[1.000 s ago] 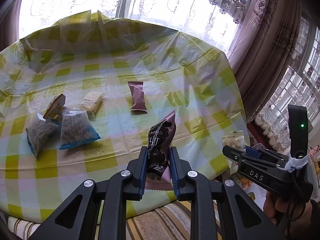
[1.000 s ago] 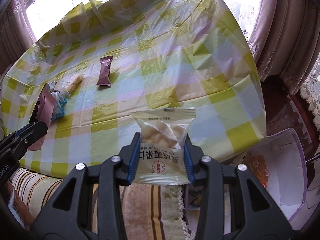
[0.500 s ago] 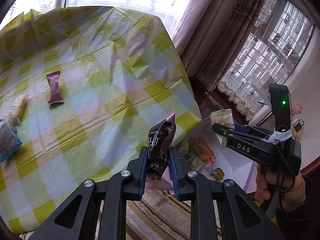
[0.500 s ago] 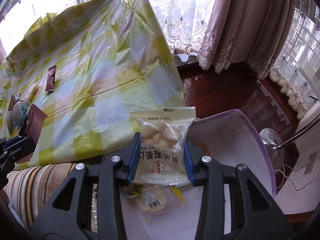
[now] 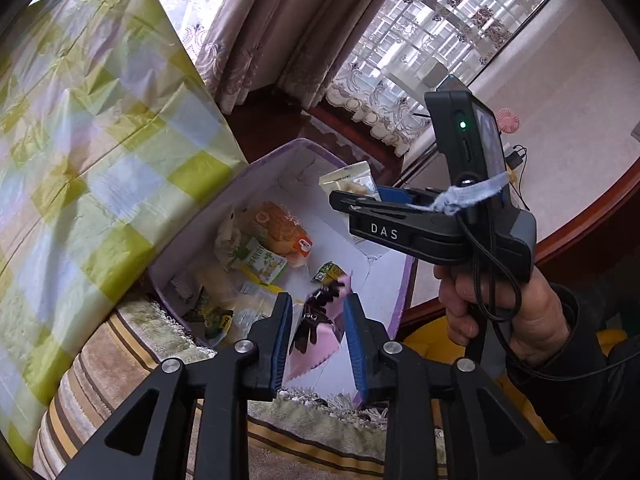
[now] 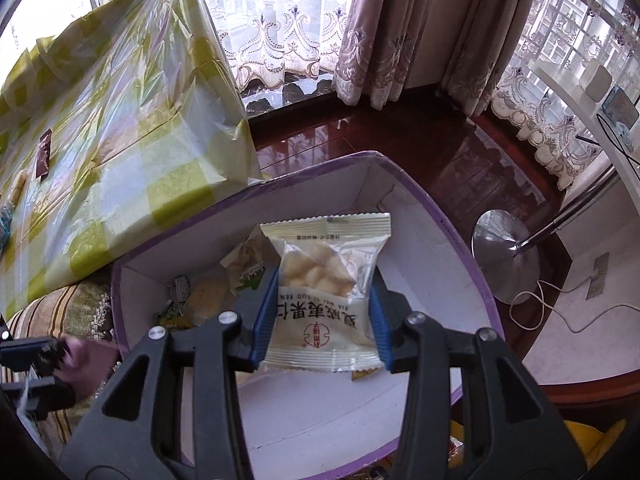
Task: Organize snacks
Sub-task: 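Carry both packets over the white box and open both tools to drop them, then move both open tools back toward the remaining snacks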
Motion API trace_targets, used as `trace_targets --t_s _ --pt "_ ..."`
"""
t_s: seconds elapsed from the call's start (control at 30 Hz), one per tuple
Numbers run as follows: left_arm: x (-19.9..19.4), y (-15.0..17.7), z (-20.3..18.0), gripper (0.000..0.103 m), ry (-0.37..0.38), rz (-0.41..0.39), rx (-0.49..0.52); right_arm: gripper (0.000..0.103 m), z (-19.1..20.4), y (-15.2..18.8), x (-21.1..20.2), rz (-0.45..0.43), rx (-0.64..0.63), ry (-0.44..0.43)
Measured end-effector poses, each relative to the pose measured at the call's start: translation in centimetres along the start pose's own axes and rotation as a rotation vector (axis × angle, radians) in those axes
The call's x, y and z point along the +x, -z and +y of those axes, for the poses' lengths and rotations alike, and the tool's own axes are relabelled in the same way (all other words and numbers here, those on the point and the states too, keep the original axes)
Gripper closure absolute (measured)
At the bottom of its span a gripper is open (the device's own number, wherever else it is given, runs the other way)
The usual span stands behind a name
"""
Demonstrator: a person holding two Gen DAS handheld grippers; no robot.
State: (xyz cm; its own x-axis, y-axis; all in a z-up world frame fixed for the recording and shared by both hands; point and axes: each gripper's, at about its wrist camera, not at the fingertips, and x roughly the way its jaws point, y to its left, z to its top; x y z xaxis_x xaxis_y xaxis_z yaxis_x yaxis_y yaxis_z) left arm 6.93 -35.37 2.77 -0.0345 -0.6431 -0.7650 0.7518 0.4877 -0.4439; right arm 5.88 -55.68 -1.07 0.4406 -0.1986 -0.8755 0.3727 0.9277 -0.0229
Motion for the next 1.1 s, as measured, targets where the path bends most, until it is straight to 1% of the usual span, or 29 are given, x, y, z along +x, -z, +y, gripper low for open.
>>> trace_targets --t_s 0.03,0.1,0.17,0.23,0.3,0.37,0.5,0.57,0.63,0.7,0.8,0.83,0.87,0.93,0.97,1.03,1.1 --pt "0.0 0.0 -0.1 0.053 -0.014 0.003 0.004 0.053 -0.2 0.1 0.0 0.003 0.009 0.004" --pt "-0.4 0.1 0.1 0.041 -0.029 -0.014 -0.008 0.045 -0.3 0.1 0.0 0.002 0.022 0.001" --pt "-1.2 0.1 0.5 0.037 -0.065 -0.041 -0.021 0.027 -0.1 -0.3 -0.3 -0.013 0.027 -0.007" --pt "-1.9 0.1 0.9 0.031 -0.127 -0.070 -0.029 0.019 0.6 -0.6 -0.8 -0.042 0.016 -0.004" --pt "-2.7 0.2 1.4 0.028 -0.192 -0.105 -0.044 0.015 1.6 -0.9 -1.4 -0.072 -0.013 0.000" --pt "-3.8 0.2 1.7 0.026 -0.301 -0.151 -0.047 0.009 2.9 -1.2 -2.1 -0.105 -0.044 0.007" --pt "-6.3 0.4 2.9 0.020 -0.539 -0.252 -0.068 0.005 5.9 -1.7 -3.6 -0.176 -0.111 0.065" --pt "-7.8 0.7 4.1 0.018 -0.633 -0.295 -0.093 0.003 7.1 -2.0 -4.1 -0.197 -0.123 0.065" --pt "-9.3 1.2 5.3 0.018 -0.700 -0.338 -0.106 0.003 8.4 -2.5 -4.4 -0.211 -0.129 0.073" --pt "-10.7 1.8 6.7 0.018 -0.743 -0.367 -0.118 0.003 9.7 -3.1 -4.5 -0.211 -0.142 0.065" --pt "-12.6 3.1 8.9 0.018 -0.819 -0.390 -0.135 0.003 11.9 -3.4 -4.6 -0.211 -0.168 -0.026" --pt "-13.5 3.8 9.6 0.018 -0.834 -0.405 -0.148 0.003 12.6 -3.4 -4.6 -0.212 -0.169 -0.073" --pt "-14.4 4.4 10.4 0.018 -0.823 -0.421 -0.165 0.003 13.3 -3.4 -4.7 -0.212 -0.170 -0.120" --pt "-16.2 5.8 12.1 0.018 -0.754 -0.448 -0.216 0.003 14.9 -3.4 -4.7 -0.209 -0.160 -0.188" --pt "-16.9 6.4 13.0 0.018 -0.745 -0.456 -0.253 0.003 15.9 -3.4 -4.5 -0.201 -0.163 -0.213" --pt "-17.8 7.6 14.8 0.018 -0.761 -0.451 -0.319 0.003 17.7 -3.3 -4.1 -0.172 -0.166 -0.255" --pt "-18.8 9.0 16.2 0.018 -0.759 -0.466 -0.354 0.003 19.4 -2.9 -3.9 -0.156 -0.169 -0.298"
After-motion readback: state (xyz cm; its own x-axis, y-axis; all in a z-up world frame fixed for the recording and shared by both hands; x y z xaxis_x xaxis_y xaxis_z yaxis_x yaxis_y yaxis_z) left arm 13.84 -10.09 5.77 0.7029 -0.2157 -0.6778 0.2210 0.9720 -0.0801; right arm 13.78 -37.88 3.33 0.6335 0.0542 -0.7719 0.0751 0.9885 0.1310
